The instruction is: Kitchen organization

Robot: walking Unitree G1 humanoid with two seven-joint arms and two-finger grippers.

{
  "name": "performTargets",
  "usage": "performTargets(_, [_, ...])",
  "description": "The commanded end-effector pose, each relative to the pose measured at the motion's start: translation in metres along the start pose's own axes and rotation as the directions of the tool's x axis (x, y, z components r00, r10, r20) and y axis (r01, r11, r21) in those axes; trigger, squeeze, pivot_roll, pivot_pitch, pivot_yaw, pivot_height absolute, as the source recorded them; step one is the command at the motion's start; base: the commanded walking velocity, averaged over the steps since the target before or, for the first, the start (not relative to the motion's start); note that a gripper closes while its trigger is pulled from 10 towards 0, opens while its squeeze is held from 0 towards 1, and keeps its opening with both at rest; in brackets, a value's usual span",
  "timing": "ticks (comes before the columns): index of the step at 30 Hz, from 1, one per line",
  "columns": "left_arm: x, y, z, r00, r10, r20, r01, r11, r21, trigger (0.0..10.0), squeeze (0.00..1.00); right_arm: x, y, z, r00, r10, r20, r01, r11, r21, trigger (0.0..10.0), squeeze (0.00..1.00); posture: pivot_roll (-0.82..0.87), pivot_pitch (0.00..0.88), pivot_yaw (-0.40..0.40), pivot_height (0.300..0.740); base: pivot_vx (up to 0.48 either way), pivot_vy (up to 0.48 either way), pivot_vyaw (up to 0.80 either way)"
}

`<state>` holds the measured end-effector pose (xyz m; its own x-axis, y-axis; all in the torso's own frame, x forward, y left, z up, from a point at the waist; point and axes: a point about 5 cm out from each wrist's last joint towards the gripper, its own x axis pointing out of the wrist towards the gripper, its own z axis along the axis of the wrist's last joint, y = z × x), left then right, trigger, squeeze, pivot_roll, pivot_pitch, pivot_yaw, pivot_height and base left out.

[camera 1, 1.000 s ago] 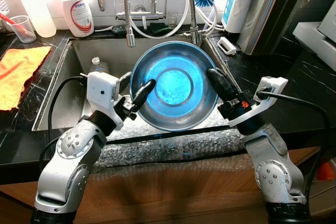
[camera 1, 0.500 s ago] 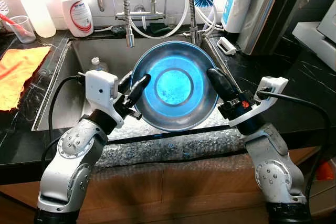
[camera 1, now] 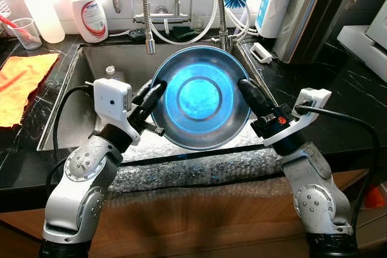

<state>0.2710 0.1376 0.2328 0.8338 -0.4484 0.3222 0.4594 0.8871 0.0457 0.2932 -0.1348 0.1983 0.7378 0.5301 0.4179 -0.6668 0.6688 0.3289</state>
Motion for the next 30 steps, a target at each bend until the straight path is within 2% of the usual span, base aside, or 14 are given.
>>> performTargets(1, [0.002, -0.003, 0.001, 1.000, -0.025, 0.013, 0.025, 1.000, -0.001, 0.0, 0.00, 0.004, 0.005, 0.007, 1.000, 0.024, 0.019, -0.024, 0.999, -0.031, 10.0, 0.16, 0.07, 0.053, -0.042, 0.740, 0.000, 0.000, 0.00])
performTargets(2, [0.002, -0.003, 0.001, 1.000, -0.021, 0.016, 0.021, 1.000, -0.005, 0.0, 0.00, 0.004, 0.005, 0.007, 1.000, 0.024, 0.019, -0.023, 0.999, -0.032, 10.0, 0.16, 0.07, 0.053, -0.042, 0.740, 0.000, 0.000, 0.00])
performTargets(4, [0.003, -0.001, 0.004, 0.999, 0.000, 0.035, 0.001, 0.999, -0.033, 0.0, 0.00, 0.005, 0.004, 0.008, 1.000, 0.019, 0.021, -0.018, 0.999, -0.035, 10.0, 1.00, 0.07, 0.050, -0.042, 0.740, 0.000, 0.000, 0.00])
performTargets(12, [0.004, 0.015, 0.014, 0.984, 0.136, 0.118, -0.121, 0.984, -0.129, 0.0, 0.00, 0.005, 0.003, 0.008, 1.000, 0.012, 0.026, -0.011, 0.999, -0.036, 10.0, 1.00, 0.07, 0.048, -0.044, 0.740, 0.000, 0.000, 0.00])
performTargets(16, [0.001, 0.031, 0.023, 0.950, 0.251, 0.183, -0.204, 0.948, -0.243, 0.0, 0.00, 0.006, -0.001, 0.010, 0.999, -0.019, 0.033, 0.021, 0.998, -0.052, 10.0, 1.00, 0.07, 0.047, -0.045, 0.740, 0.000, 0.000, 0.00])
performTargets(17, [0.001, 0.031, 0.023, 0.950, 0.251, 0.183, -0.204, 0.948, -0.243, 0.0, 0.00, 0.006, -0.001, 0.010, 0.999, -0.019, 0.033, 0.021, 0.998, -0.052, 10.0, 1.00, 0.07, 0.047, -0.045, 0.740, 0.000, 0.000, 0.00])
performTargets(18, [0.000, 0.037, 0.026, 0.933, 0.297, 0.203, -0.237, 0.932, -0.273, 0.0, 0.00, 0.006, -0.002, 0.011, 0.999, -0.035, 0.035, 0.037, 0.997, -0.064, 10.0, 0.00, 0.07, 0.047, -0.045, 0.740, 0.000, 0.000, 0.00])
performTargets(22, [-0.005, 0.055, 0.032, 0.872, 0.432, 0.232, -0.378, 0.893, -0.243, 0.0, 0.00, 0.006, -0.011, 0.012, 0.993, -0.104, 0.046, 0.109, 0.988, -0.113, 10.0, 0.00, 0.07, 0.046, -0.046, 0.740, 0.000, 0.000, 0.00])
performTargets(23, [-0.007, 0.058, 0.032, 0.862, 0.452, 0.229, -0.409, 0.888, -0.212, 0.0, 0.00, 0.006, -0.013, 0.014, 0.990, -0.130, 0.055, 0.136, 0.981, -0.141, 10.0, 0.00, 0.07, 0.046, -0.046, 0.740, 0.000, 0.000, 0.00])
performTargets(24, [-0.010, 0.065, 0.031, 0.844, 0.489, 0.220, -0.474, 0.872, -0.121, 0.0, 0.00, 0.005, -0.016, 0.019, 0.981, -0.177, 0.076, 0.190, 0.954, -0.233, 10.0, 0.00, 0.07, 0.047, -0.046, 0.740, 0.000, 0.000, 0.00])
performTargets(25, [-0.012, 0.069, 0.030, 0.830, 0.513, 0.219, -0.508, 0.857, -0.083, 2.4, 0.00, 0.005, -0.018, 0.022, 0.976, -0.200, 0.082, 0.216, 0.927, -0.307, 10.0, 0.00, 0.06, 0.049, -0.046, 0.740, 0.000, 0.000, 0.00])
performTargets(26, [-0.013, 0.071, 0.029, 0.820, 0.528, 0.219, -0.527, 0.847, -0.067, 2.4, 0.00, 0.005, -0.019, 0.023, 0.974, -0.211, 0.086, 0.228, 0.907, -0.353, 10.0, 0.00, 0.06, 0.049, -0.046, 0.740, 0.000, 0.000, 0.00])
performTargets(27, [-0.016, 0.075, 0.028, 0.820, 0.532, 0.214, -0.543, 0.840, -0.005, 10.0, 0.00, 0.004, -0.019, 0.025, 0.968, -0.231, 0.098, 0.250, 0.856, -0.452, 10.0, 0.00, 0.06, 0.051, -0.045, 0.740, 0.000, 0.000, 0.00])
performTargets(30, [-0.022, 0.084, 0.025, 0.815, 0.537, 0.216, -0.571, 0.807, 0.148, 10.0, 0.00, -0.005, -0.019, 0.032, 0.952, -0.269, 0.148, 0.307, 0.801, -0.514, 10.0, 0.00, 0.06, 0.054, -0.042, 0.740, 0.000, 0.000, 0.00])
